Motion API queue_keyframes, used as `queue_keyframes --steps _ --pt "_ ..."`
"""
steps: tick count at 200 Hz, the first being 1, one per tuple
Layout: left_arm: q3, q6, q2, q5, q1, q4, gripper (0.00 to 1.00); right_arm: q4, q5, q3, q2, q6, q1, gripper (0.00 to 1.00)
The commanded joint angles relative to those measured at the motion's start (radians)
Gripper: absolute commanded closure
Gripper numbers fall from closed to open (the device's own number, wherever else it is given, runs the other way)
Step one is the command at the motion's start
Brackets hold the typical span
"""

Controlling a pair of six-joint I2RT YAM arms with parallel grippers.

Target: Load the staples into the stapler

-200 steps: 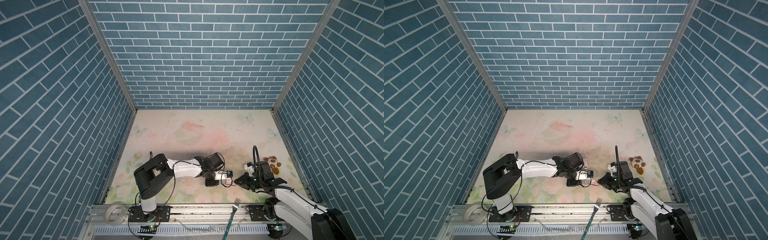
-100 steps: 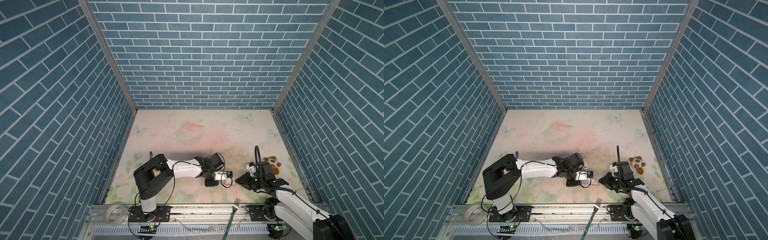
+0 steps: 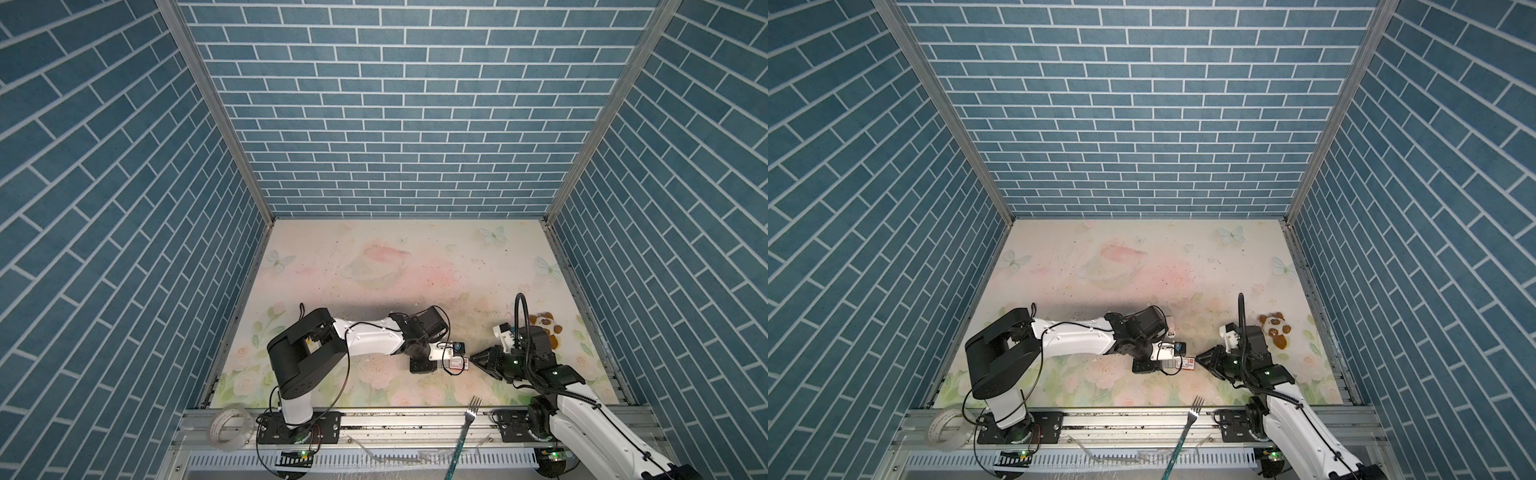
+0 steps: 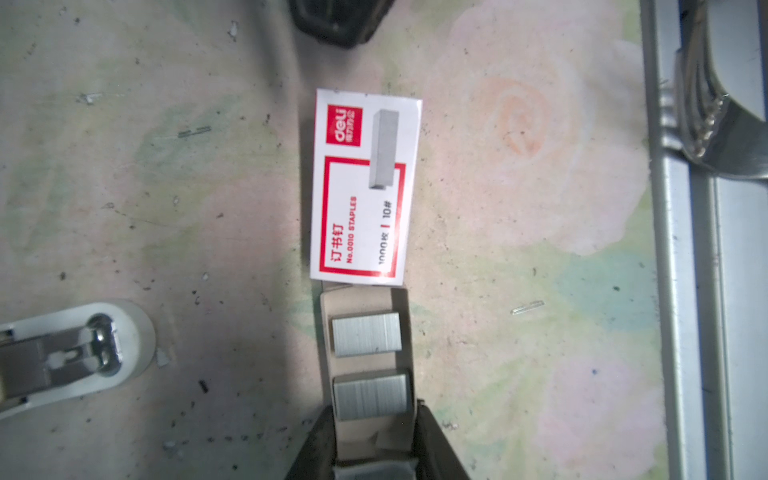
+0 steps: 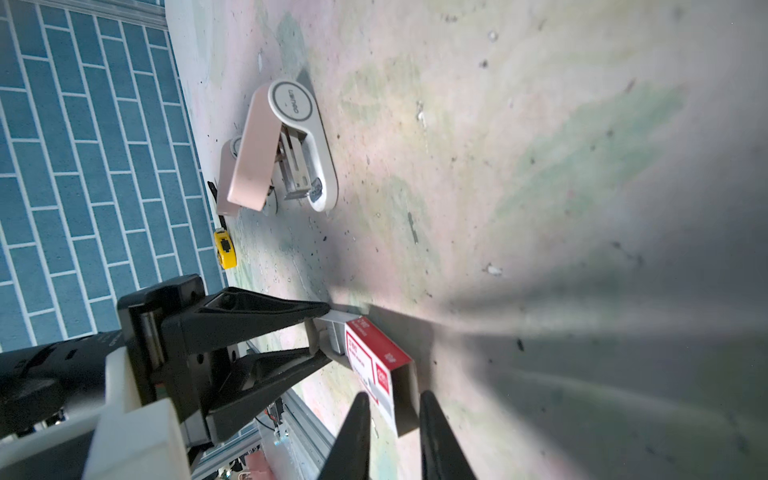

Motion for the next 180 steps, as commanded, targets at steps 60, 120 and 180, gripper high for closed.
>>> queue_keyframes --steps 60,120,180 --pt "-0.002 -0.001 0.030 -0.024 -0.002 -0.091 0.68 0.107 -0.096 0.018 0.156 -0.005 -0.003 0.76" --pt "-0.008 -0.002 0.027 -0.025 -0.002 -0.087 0.68 0.142 -0.109 0.024 0.188 -0.006 -0.002 0.77" --pt "-0.006 -0.004 0.030 -0.024 -0.001 -0.085 0.67 0.153 -0.118 0.018 0.189 -0.006 -0.002 0.83"
